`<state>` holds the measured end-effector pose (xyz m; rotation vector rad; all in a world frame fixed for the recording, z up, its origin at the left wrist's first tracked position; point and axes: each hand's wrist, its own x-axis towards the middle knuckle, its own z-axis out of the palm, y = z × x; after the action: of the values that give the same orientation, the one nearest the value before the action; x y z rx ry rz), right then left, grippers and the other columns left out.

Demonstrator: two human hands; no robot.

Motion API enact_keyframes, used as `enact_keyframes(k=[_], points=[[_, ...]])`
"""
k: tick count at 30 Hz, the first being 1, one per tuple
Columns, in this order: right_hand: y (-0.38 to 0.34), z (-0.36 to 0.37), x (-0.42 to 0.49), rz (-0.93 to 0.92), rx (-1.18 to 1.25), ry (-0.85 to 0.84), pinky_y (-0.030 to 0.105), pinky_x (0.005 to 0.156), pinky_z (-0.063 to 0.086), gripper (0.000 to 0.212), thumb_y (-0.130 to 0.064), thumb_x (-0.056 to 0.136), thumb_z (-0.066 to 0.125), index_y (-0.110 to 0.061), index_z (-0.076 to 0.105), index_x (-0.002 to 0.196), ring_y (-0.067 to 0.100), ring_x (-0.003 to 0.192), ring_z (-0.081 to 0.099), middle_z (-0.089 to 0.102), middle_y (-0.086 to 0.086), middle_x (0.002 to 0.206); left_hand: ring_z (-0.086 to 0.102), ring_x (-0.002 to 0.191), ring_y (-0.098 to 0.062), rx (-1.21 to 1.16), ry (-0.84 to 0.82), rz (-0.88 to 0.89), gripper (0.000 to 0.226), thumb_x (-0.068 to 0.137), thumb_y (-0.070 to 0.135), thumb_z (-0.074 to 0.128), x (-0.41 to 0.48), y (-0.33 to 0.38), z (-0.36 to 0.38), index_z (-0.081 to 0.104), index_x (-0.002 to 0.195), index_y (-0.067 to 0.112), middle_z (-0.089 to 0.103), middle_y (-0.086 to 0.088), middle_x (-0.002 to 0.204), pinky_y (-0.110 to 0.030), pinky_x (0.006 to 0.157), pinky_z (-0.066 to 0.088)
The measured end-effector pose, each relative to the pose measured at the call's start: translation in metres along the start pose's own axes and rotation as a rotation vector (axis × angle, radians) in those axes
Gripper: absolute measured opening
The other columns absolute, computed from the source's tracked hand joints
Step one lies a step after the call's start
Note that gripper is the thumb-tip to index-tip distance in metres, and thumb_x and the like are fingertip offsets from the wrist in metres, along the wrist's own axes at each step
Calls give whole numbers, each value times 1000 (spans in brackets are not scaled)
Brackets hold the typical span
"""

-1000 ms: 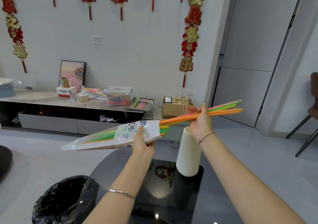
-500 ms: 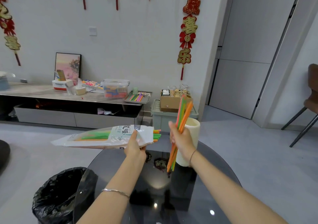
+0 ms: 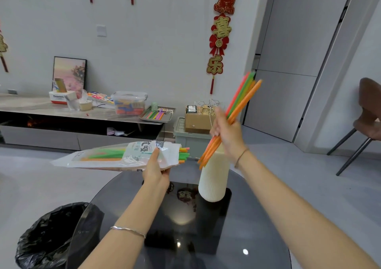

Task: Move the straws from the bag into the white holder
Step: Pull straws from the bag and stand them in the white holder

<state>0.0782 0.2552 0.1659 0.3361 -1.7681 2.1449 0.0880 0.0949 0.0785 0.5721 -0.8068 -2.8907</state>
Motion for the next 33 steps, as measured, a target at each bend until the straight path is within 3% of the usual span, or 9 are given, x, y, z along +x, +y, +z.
enact_keyframes(k=[5,7,12,15,18,22,25,28,33], points=[[-40,-21,48,-100,13,54,18,41,36,46,-31,90,56,-24,40,48,6,35,33,36,-9,37,54,122,-34,26,-56,18,51,94,20,55,7,-9,14,40,140,1,54,-19,137,-51,100,45],[-32,-27,54,-87,-58,65,20,41,35,51,-33,91,55,-27,42,42,6,34,34,36,-9,36,53,125,-34,30,-65,17,52,94,20,54,10,-12,17,39,141,2,53,-19,138,-49,105,42],[26,-41,45,38,-271,102,27,53,42,45,-37,92,52,-19,41,53,10,41,43,41,-9,37,54,123,-34,39,-54,18,51,94,21,55,13,-20,20,41,139,2,54,-19,136,-49,102,44],[56,-48,36,137,-396,83,28,68,46,41,-41,91,53,-18,51,57,12,61,54,56,-4,57,55,123,-33,31,-31,19,53,93,20,56,15,-22,20,40,140,4,54,-18,137,-48,102,45],[73,-55,30,173,-456,39,25,71,45,32,-40,91,51,-27,65,66,10,77,57,63,-9,77,54,124,-31,17,-9,29,56,92,17,58,16,-24,18,37,142,7,53,-16,138,-47,104,44],[83,-62,30,179,-469,-13,26,81,48,11,-32,90,57,-32,67,96,18,98,60,65,-8,94,55,123,-30,10,-3,35,56,92,17,58,15,-26,18,36,143,8,53,-15,139,-45,103,45],[84,-65,29,234,-451,-8,31,87,46,44,-43,80,66,-27,55,120,18,106,57,60,-5,115,55,123,-31,4,10,47,58,92,16,59,14,-26,17,35,144,9,53,-15,138,-45,102,45],[83,-68,26,213,-487,-91,38,102,42,83,-52,67,74,-26,36,136,18,122,47,48,-5,134,55,123,-30,1,10,54,58,91,15,59,12,-24,15,35,144,10,52,-14,139,-45,102,46],[91,-75,16,186,-555,-147,39,102,42,106,-37,60,85,-26,18,142,19,125,45,43,-4,137,56,122,-28,-15,28,61,58,91,13,60,8,-20,12,36,143,10,53,-13,138,-42,98,48]])
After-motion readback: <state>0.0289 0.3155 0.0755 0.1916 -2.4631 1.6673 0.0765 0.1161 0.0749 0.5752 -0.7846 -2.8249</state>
